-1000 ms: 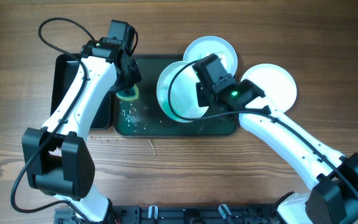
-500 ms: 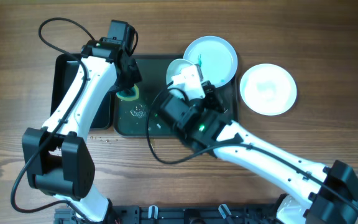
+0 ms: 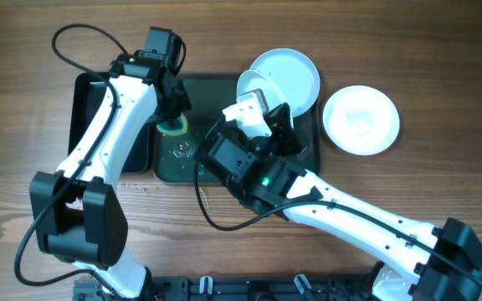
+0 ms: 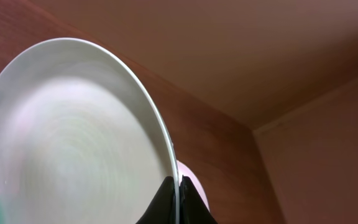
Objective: Clean dirty plates on tray and stack at the side
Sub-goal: 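Carry the plate right with the right gripper and stack it on the cleaned plate, then reach the right gripper to the last plate's rim and pull it onto the tray, then scrub the last plate with the sponge while the right gripper holds it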
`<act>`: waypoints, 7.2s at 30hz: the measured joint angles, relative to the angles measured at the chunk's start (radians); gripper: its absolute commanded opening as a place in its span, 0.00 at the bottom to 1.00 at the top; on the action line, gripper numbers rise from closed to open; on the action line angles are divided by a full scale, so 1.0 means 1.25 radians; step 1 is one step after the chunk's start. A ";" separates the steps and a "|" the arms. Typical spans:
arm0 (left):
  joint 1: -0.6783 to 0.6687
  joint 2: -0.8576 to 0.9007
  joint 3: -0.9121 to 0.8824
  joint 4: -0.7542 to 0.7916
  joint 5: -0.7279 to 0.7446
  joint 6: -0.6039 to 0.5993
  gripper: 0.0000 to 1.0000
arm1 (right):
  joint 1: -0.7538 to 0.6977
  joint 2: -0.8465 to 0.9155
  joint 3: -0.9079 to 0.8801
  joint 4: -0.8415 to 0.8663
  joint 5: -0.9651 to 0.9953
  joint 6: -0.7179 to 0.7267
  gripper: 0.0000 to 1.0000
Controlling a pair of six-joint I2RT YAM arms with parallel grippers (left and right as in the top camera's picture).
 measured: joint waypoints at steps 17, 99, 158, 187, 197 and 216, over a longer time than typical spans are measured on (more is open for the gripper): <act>0.000 0.000 0.000 0.000 0.000 0.000 0.04 | -0.002 0.000 0.000 -0.001 -0.060 0.014 0.04; 0.000 0.000 0.000 0.018 0.021 0.000 0.04 | -0.714 0.436 0.351 -0.037 -1.226 -0.060 0.46; 0.000 0.000 0.000 0.018 0.021 0.000 0.04 | -0.518 0.490 0.352 -0.246 -1.228 -0.025 0.04; 0.000 0.000 0.000 0.015 0.034 0.000 0.04 | -0.442 0.490 0.303 -0.158 -1.292 0.152 0.04; -0.006 0.065 0.000 0.029 0.096 0.010 0.04 | -0.442 0.490 0.303 -0.151 -1.295 0.153 0.04; -0.117 0.239 0.011 0.048 0.126 -0.027 0.04 | -0.442 0.490 0.303 -0.148 -1.296 0.151 0.04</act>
